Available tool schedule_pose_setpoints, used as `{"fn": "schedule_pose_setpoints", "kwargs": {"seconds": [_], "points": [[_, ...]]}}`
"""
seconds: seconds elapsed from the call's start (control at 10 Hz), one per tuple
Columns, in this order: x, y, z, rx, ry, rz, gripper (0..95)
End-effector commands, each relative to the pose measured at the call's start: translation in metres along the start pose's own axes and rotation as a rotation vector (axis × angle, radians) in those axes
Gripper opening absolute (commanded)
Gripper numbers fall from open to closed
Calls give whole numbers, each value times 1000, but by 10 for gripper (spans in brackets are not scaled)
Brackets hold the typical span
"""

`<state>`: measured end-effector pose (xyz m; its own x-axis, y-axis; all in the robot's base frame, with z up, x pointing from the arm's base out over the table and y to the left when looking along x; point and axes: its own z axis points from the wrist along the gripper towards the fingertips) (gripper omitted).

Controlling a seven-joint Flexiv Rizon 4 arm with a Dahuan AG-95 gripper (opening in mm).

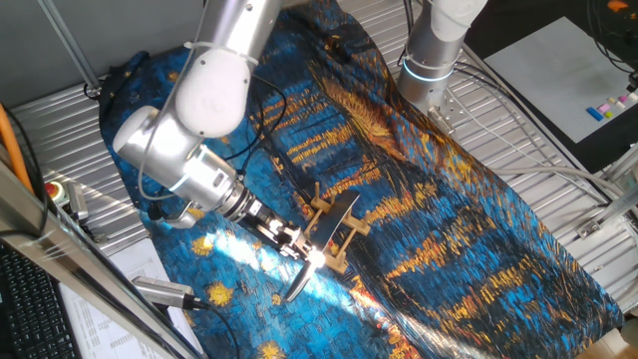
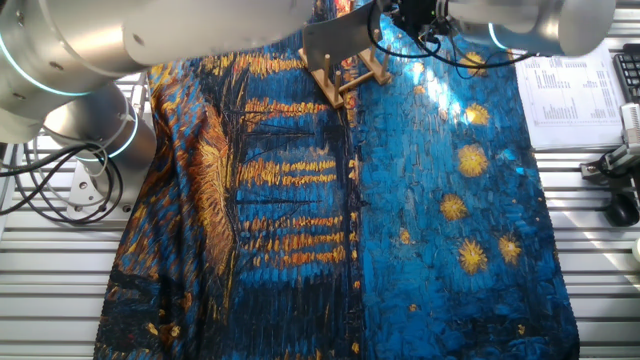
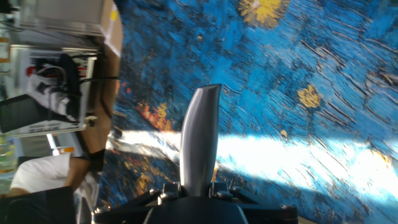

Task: Put the knife on the knife rack

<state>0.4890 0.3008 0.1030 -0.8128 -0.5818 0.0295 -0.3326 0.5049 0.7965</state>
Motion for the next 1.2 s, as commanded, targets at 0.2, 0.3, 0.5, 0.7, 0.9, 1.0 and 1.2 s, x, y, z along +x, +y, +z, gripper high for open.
{"fn": "schedule_pose_setpoints", "kwargs": {"seconds": [0.2,0.3,0.5,0.7,0.9,1.0,1.2], "points": [[0,0,1,-19,-11,-21,0],[0,0,1,-31,-16,-25,0],[0,-2,2,-51,-22,-27,0],[0,-2,2,-63,-24,-32,0],[0,-3,2,-73,-28,-39,0],[1,-4,3,-76,-30,-44,0],[1,-5,3,-90,-35,-52,0]]}}
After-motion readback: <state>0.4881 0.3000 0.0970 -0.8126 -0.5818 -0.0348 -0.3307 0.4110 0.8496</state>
